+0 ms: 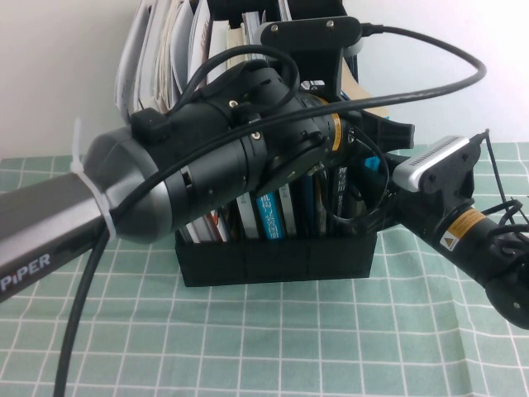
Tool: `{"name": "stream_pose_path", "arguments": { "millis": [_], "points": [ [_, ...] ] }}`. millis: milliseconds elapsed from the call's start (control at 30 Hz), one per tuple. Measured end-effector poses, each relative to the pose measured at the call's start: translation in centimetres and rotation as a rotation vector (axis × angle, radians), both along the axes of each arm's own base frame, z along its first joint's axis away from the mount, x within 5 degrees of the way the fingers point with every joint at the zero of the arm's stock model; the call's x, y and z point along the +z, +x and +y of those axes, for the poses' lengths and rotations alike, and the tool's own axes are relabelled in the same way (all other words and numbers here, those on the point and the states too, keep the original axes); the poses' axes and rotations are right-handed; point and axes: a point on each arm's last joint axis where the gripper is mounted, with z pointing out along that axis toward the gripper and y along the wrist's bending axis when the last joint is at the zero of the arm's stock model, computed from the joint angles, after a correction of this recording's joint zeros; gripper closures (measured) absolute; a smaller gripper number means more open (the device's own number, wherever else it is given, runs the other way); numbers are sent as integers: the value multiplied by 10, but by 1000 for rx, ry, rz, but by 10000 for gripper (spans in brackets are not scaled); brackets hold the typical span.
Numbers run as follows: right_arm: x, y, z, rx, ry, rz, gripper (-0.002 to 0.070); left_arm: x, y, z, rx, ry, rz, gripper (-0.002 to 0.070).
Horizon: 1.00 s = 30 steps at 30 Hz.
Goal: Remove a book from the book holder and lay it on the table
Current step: Pick up the right side book from the book shelf
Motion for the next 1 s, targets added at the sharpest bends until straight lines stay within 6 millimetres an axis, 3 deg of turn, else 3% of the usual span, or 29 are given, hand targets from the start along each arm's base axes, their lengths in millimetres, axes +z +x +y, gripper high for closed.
{"name": "stream_pose_path", "arguments": {
  "millis": [267,600,767,1000],
  "points": [
    [1,0,1,3,13,-16,453,8,-3,4,-28,27,-34,678],
    [15,-2,-4,-63,-16,2,459,73,-31,34,-48,-44,-187,678],
    [52,-8,-10,-126,-6,-80,458,95,-44,48,-56,-67,-246,678],
    [115,-22,-26,-216,8,-288,472,111,-55,61,-54,-70,-279,678]
  ]
}}
